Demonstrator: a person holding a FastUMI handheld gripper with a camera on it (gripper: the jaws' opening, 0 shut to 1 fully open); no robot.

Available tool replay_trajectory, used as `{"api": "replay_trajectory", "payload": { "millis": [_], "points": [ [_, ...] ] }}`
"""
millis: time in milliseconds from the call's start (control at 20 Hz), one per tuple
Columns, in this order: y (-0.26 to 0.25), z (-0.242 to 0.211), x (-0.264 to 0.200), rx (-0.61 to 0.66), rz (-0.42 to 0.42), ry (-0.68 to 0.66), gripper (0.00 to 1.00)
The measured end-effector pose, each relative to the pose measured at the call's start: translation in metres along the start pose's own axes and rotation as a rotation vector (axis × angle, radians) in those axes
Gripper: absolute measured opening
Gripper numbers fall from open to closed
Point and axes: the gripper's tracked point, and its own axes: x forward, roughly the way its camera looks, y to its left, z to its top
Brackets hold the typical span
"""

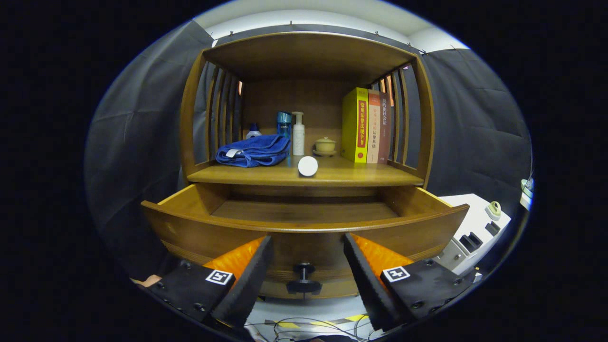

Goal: Pull open the drawer, take out the items inside it, and place them on the countertop above the cabinet.

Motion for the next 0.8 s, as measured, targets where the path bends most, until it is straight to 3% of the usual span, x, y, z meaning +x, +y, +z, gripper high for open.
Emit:
{"api": "replay_trajectory", "payload": {
  "millis": [800],
  "points": [
    [0.001, 0.027, 0.083, 0.042, 0.002, -0.045, 0.99]
  ]
}}
